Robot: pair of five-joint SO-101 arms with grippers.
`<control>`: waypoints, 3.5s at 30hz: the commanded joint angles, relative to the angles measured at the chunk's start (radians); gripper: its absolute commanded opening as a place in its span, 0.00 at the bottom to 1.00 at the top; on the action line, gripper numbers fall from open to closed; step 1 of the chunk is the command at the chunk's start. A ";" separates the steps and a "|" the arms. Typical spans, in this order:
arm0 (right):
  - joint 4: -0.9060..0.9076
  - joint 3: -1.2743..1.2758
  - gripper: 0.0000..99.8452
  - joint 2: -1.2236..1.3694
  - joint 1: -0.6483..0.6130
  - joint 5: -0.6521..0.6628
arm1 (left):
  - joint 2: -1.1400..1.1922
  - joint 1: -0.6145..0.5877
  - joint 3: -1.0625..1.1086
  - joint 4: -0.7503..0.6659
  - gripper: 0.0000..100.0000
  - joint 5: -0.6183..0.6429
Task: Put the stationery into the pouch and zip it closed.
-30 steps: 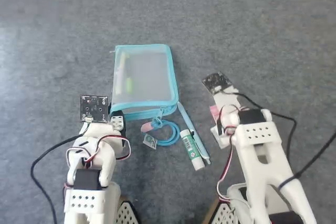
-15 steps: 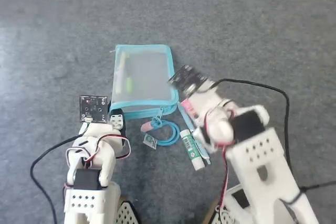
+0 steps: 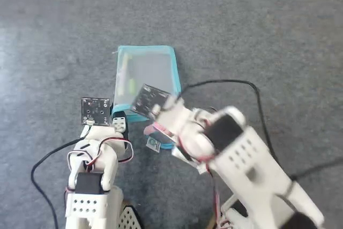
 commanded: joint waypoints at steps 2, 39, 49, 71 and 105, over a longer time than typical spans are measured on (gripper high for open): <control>0.005 -0.206 0.01 0.222 -0.005 -0.060 | -0.011 0.006 -0.010 -0.034 0.01 -0.014; 0.147 -0.890 0.24 0.694 0.027 -0.244 | -0.011 0.006 -0.010 -0.029 0.01 -0.014; 0.045 -0.506 0.24 0.430 0.154 -0.121 | -0.011 0.006 -0.008 -0.028 0.01 -0.014; -0.354 0.428 0.24 -0.124 0.289 -0.048 | -0.012 0.006 -0.018 -0.029 0.01 -0.037; -0.642 0.522 0.24 0.410 0.272 -0.121 | -0.012 0.002 -0.010 -0.028 0.01 -0.038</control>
